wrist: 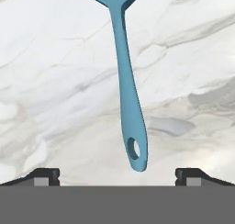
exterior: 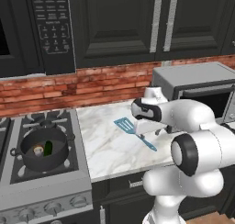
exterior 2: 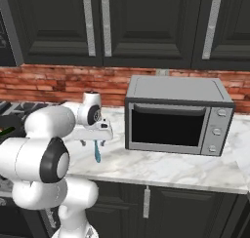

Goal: Put the mushroom and cucumber in the pot. Retrieve the spatula and lightly stir the vegetables in the pot.

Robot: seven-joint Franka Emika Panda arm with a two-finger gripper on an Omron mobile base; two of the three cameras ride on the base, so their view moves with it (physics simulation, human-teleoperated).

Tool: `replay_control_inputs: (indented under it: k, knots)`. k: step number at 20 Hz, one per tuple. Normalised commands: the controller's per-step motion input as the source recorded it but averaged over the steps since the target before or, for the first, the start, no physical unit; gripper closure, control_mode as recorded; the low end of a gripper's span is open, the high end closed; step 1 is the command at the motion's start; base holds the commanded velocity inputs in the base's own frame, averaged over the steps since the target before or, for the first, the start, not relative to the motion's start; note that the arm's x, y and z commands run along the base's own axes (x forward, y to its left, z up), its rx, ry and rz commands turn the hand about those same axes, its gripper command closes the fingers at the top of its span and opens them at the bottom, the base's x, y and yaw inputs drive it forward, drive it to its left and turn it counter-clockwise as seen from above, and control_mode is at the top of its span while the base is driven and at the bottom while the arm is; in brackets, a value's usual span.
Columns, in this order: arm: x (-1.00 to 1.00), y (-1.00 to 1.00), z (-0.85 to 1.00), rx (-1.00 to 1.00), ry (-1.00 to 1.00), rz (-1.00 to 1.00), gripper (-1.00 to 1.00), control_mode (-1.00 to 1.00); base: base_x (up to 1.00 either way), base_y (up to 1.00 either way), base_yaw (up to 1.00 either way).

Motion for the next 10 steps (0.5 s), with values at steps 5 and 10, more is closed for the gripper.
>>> replay_control_inputs:
  k: [5,10]
  knots:
    - [-0.01,0.00,-0.38,0.00,-0.05,0.00,-1.00,-1.00,0.00,0.00,0.00]
    - [-0.13,0.00,-0.30,0.00,0.00,0.00,-1.00,-1.00,0.00,0.00,0.00]
